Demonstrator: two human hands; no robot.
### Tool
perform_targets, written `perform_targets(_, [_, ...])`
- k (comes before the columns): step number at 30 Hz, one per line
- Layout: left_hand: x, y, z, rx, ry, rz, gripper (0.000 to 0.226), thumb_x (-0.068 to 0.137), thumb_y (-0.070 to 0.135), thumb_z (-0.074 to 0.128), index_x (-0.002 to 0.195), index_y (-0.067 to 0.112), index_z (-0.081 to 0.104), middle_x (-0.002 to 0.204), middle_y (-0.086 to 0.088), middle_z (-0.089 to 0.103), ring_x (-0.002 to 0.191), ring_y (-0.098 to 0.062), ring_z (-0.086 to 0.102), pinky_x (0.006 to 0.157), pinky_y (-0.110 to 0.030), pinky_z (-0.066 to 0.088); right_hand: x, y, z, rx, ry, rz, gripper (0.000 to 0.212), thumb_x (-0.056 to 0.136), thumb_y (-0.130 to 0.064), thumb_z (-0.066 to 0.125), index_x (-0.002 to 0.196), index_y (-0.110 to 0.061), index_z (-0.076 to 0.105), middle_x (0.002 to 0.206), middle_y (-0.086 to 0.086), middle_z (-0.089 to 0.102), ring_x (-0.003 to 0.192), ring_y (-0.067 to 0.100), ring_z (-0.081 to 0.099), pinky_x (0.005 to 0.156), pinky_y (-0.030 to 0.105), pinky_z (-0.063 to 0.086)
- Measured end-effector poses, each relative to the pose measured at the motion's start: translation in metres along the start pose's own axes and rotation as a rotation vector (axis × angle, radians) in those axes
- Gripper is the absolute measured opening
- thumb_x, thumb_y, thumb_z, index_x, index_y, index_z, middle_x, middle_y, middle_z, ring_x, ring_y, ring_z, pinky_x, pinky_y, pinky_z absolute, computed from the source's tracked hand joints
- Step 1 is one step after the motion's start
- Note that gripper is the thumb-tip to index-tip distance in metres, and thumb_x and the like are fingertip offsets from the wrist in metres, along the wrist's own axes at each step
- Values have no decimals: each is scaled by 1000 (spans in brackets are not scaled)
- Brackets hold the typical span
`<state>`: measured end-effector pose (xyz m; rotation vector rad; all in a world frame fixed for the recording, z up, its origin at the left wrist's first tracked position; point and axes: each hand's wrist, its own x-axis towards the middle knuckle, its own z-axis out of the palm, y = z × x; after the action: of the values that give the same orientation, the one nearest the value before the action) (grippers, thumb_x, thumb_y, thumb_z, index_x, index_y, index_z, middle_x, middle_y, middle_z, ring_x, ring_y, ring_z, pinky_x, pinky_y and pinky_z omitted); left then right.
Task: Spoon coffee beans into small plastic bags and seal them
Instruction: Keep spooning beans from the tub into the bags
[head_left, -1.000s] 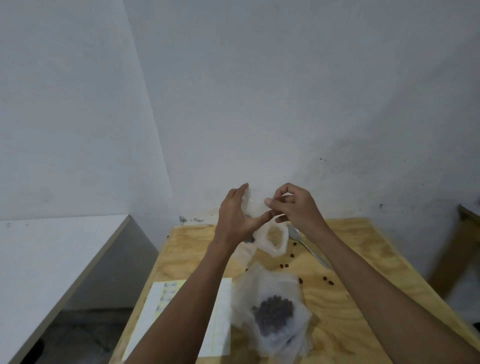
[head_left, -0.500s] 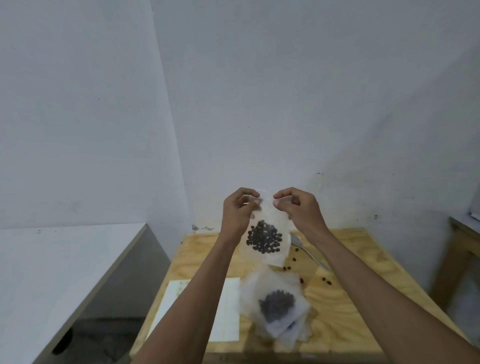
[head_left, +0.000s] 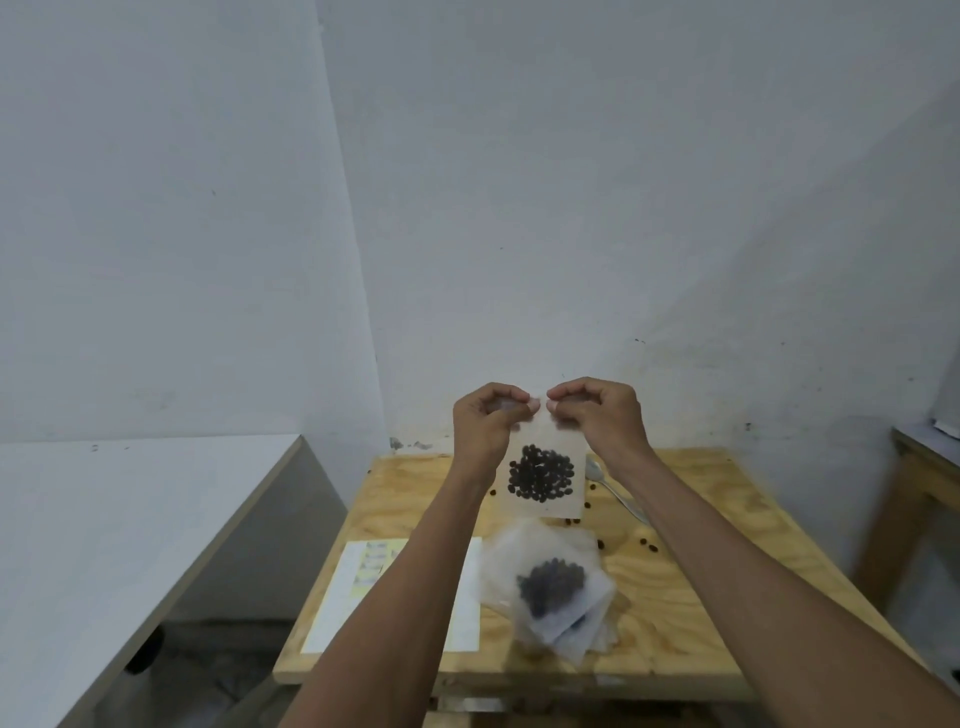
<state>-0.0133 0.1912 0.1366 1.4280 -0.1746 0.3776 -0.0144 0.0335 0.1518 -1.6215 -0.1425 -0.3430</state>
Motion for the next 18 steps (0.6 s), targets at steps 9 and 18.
perform_targets(9, [5, -9, -17, 55, -110, -59, 8, 87, -9, 67, 91, -4, 72, 83, -7, 76, 76, -22, 73, 67, -28, 56, 4, 10, -12, 95, -152, 108, 20, 86, 11, 72, 103, 1, 79, 94, 18, 78, 85, 26, 78, 72, 27, 64])
perform_targets(18, [8, -17, -21, -41, -155, -155, 16, 95, -3, 61, 101, 3, 76, 105, -14, 77, 91, -23, 72, 79, -34, 58, 4, 15, -17, 92, -150, 124, 20, 89, 7, 71, 105, -2, 79, 99, 18, 78, 84, 20, 78, 67, 25, 63])
